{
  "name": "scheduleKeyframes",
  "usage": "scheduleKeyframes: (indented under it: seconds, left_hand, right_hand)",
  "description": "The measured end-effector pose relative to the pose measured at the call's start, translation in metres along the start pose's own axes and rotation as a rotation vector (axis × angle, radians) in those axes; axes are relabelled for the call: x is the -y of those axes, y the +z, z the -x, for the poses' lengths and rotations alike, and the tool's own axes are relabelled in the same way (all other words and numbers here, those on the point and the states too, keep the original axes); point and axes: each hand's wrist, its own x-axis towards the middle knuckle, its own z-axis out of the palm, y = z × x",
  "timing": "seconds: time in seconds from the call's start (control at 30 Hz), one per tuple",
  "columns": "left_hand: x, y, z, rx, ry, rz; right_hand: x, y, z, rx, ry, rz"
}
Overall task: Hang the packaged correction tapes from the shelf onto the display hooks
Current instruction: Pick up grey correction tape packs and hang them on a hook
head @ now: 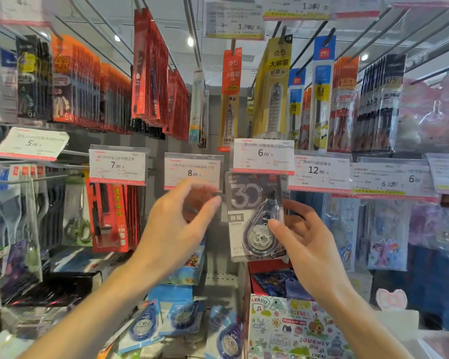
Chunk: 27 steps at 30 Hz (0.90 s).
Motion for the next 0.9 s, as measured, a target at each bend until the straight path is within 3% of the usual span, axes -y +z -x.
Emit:
scheduleKeyframes:
  seconds: [0.33,0.77,0.9]
  left_hand:
    - [0.049,0.064,0.014,0.066,-0.209,0.120]
    - [0.115,0.099,-0.036,0.125,-0.395,-0.112]
    - [0.117,0.096,-0.037,0.134,-0.399,-0.140]
  right_hand:
    - [-0.031,0.025,-0.019,-0.049,0.000,0.163]
    - [-0.081,0.040,-0.088,0.018,0.128,0.342]
    - [-0.082,0.037,-0.090,0.047,0.176,0.234]
